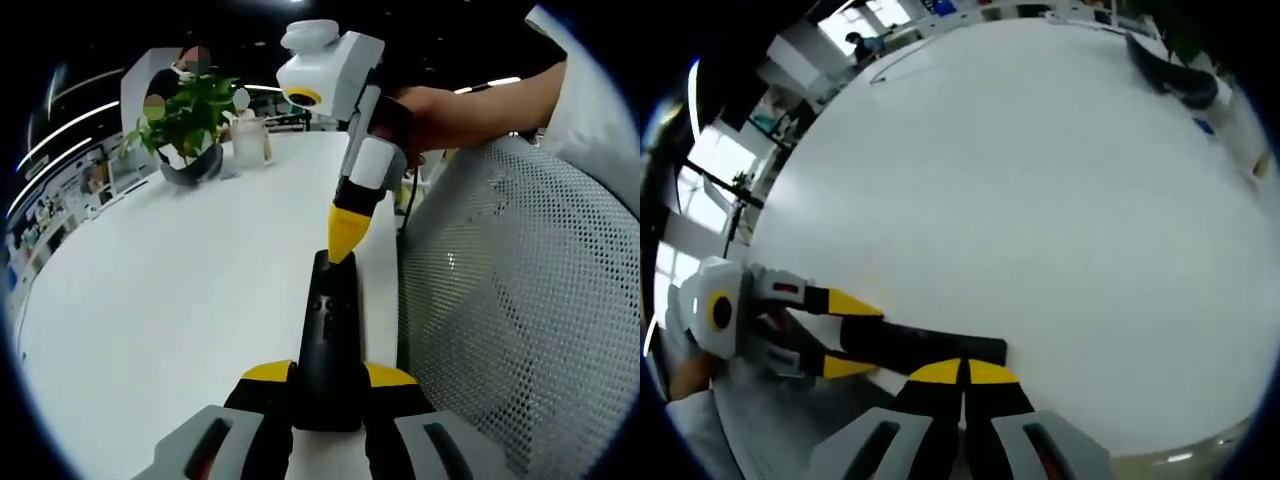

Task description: Press the specified remote control buttons in sequence, fully releasing each button before pressing the next.

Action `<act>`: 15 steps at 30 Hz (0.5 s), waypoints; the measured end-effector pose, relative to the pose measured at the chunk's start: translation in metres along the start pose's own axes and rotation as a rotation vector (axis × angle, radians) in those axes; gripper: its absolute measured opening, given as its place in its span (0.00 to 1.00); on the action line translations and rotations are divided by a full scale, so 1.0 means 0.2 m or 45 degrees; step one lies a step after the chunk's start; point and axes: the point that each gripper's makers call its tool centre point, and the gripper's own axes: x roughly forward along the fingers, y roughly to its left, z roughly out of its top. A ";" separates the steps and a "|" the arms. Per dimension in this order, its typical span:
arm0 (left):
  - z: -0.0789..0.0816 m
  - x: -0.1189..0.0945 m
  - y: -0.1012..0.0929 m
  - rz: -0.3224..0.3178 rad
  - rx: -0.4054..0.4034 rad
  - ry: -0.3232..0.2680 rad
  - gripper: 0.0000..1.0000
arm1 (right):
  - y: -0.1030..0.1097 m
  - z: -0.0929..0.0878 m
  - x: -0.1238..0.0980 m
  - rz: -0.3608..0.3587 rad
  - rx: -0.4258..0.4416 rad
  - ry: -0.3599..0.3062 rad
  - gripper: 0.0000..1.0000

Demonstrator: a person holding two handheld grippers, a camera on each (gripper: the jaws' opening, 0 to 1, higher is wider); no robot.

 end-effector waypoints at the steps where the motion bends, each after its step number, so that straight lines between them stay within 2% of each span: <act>1: 0.00 0.00 0.00 0.000 0.000 0.000 0.25 | 0.00 0.00 0.00 -0.001 -0.002 0.000 0.00; 15: 0.00 0.00 0.00 -0.001 0.002 -0.001 0.25 | 0.05 0.01 0.01 0.050 -0.057 -0.021 0.00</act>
